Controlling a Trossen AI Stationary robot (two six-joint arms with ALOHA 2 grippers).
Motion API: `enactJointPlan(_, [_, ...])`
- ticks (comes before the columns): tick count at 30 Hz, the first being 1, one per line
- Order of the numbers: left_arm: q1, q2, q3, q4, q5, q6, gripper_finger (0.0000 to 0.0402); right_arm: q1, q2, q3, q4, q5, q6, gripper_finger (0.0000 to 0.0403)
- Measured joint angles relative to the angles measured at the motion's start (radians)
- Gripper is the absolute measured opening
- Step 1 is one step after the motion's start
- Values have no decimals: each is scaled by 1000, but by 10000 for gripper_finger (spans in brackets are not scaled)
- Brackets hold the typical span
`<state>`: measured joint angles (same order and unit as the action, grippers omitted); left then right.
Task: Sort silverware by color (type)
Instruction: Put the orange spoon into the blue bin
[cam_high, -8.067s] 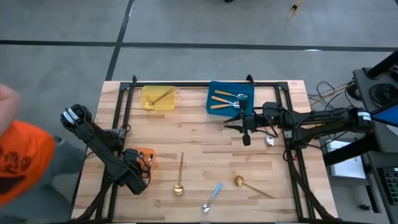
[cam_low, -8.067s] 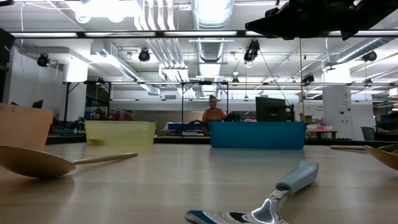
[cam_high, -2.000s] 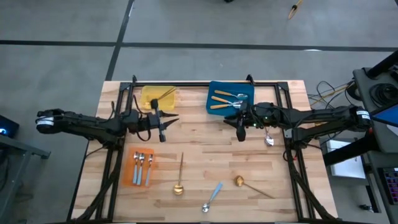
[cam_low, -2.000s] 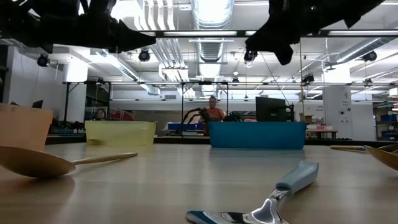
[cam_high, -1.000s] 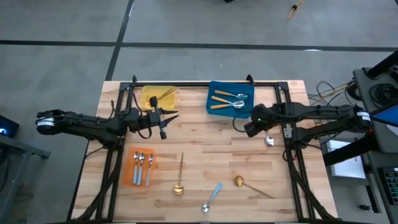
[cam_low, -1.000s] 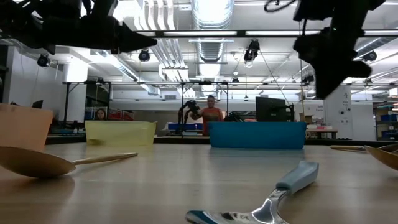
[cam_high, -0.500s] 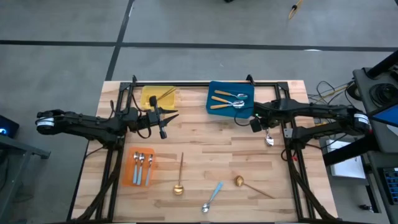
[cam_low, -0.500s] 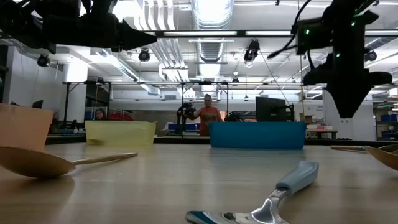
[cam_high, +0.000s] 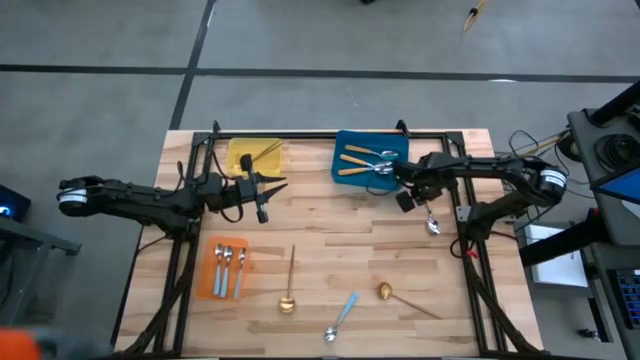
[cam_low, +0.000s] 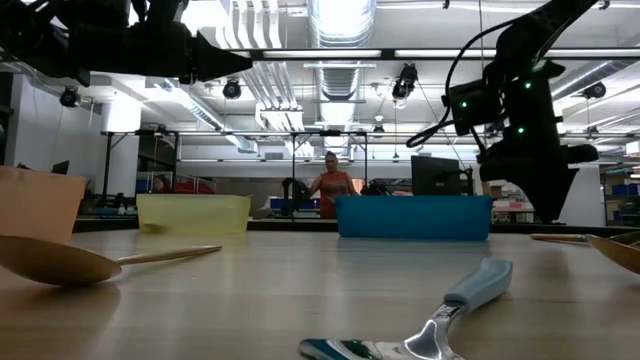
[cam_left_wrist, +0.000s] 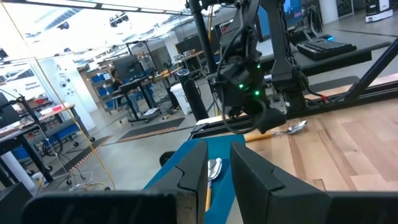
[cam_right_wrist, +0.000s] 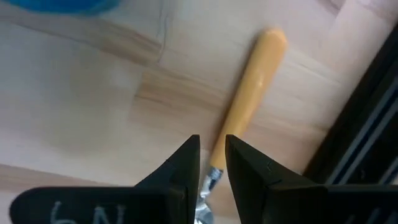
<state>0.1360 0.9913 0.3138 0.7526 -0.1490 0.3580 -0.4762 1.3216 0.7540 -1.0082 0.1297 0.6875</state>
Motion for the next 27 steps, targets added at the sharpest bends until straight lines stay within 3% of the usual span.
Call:
enactJointPlan(11, [0,0,0,-8,0,0,51,-84,-53,-27,4,-25,-42,76])
enactJointPlan(27, [0,0,0,-10,0,0,51,-101,-54,-112,100,-53,-14,175])
